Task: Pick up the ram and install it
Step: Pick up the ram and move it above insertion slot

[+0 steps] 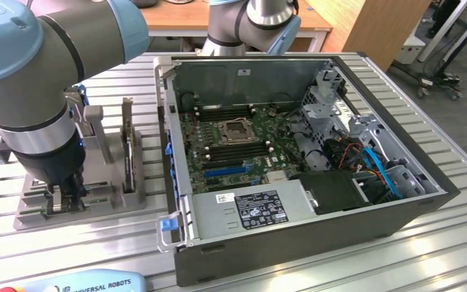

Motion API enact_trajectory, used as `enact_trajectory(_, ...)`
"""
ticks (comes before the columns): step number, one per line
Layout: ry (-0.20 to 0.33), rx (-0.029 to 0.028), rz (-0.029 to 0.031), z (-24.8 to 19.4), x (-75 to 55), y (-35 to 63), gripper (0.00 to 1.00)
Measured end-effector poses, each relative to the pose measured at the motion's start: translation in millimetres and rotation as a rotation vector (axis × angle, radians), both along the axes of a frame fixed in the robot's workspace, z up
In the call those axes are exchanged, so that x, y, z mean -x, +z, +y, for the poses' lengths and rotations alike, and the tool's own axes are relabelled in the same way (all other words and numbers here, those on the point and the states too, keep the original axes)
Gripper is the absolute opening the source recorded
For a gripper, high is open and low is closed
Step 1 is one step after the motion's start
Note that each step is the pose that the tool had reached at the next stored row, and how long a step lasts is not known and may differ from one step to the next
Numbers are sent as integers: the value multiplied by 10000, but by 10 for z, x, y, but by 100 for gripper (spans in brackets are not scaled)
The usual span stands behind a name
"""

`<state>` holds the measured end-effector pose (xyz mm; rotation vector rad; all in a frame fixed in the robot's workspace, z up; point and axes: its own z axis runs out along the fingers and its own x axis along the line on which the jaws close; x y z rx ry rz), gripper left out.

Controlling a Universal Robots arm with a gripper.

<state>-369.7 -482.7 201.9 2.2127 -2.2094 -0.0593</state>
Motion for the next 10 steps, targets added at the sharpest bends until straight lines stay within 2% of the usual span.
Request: enact_trajectory(10,-1,2,3,0,1,2,34)
